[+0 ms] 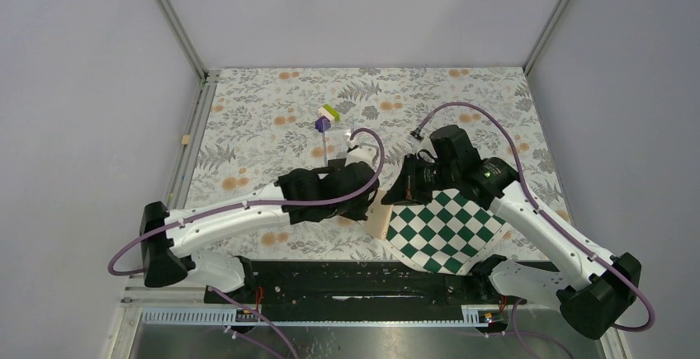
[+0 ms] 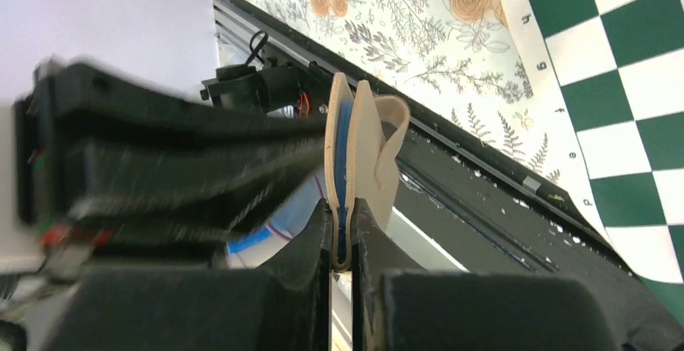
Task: Put the credit cards into the card holder
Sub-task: Open the card holder.
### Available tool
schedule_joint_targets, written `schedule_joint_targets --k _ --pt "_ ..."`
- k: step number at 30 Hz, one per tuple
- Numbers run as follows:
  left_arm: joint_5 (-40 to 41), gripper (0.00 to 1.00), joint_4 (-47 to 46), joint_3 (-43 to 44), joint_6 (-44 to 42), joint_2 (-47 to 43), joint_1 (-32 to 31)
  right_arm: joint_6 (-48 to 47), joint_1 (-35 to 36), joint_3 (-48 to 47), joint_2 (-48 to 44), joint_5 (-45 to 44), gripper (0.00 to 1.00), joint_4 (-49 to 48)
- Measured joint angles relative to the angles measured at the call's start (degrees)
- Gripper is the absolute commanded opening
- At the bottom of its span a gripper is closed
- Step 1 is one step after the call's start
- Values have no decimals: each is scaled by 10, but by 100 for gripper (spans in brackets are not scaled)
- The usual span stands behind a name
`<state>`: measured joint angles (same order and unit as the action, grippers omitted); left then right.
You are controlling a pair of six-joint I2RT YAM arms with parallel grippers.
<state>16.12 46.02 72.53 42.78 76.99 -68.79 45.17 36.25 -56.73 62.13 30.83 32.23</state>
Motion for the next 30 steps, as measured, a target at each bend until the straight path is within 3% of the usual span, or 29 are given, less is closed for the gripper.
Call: schedule_joint_targets --k 6,8,11,12,16,23,25,30 --pt "35 8 45 -53 27 23 69 -11 6 -20 0 18 0 36" --pt "36 21 58 -81 35 22 95 -14 6 -23 0 18 0 40" --pt "14 50 46 -126 33 4 119 -20 7 -23 0 18 0 50" --pt "-2 64 35 -143 33 -12 127 -21 7 -23 0 18 0 52" --pt "-92 78 -29 -199 33 -126 162 -28 7 -23 0 18 0 59" --pt "-236 80 -163 -259 58 -253 201 -33 7 -23 0 20 0 60" --pt "-266 75 -190 -269 67 -254 201 -34 7 -23 0 23 0 60" --pt "-307 50 -225 -276 77 -224 201 -34 7 -23 0 30 0 60"
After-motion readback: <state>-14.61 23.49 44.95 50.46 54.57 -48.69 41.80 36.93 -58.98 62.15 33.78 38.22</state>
